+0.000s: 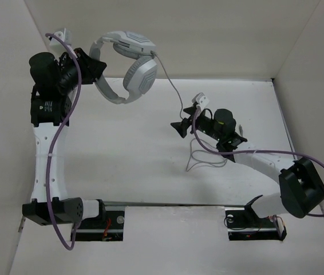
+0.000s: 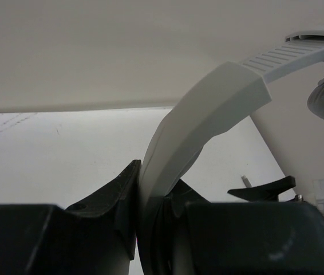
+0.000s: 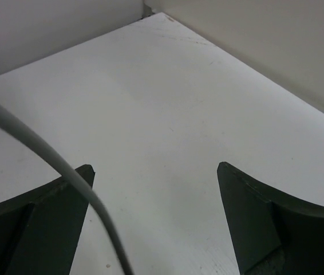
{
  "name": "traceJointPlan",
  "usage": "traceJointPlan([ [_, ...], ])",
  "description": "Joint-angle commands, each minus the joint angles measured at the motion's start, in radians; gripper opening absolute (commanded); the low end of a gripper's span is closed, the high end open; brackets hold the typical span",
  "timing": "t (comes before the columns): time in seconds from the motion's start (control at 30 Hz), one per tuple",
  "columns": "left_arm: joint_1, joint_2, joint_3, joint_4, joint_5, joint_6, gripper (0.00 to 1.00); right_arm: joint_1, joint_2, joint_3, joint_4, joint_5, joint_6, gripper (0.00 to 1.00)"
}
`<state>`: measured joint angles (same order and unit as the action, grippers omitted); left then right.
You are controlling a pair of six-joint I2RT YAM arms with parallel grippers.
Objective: Wrap the headphones
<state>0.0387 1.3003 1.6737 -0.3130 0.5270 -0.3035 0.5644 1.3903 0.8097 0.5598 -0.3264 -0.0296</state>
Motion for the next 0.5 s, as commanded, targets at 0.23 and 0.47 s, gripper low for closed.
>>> traceJointPlan([
  [0.23, 0.066, -0.006, 0.098, 0.129, 0.051, -0.180, 0.00, 0.019, -0.002, -0.004, -0.049, -0.124, -0.067, 0.48],
  [0.47, 0.088, -0.021, 0.048, 0.146, 0.015, -0.209, 0.00, 0.015, -0.054, 0.061, -0.176, -0.140, -0.102, 0.00],
])
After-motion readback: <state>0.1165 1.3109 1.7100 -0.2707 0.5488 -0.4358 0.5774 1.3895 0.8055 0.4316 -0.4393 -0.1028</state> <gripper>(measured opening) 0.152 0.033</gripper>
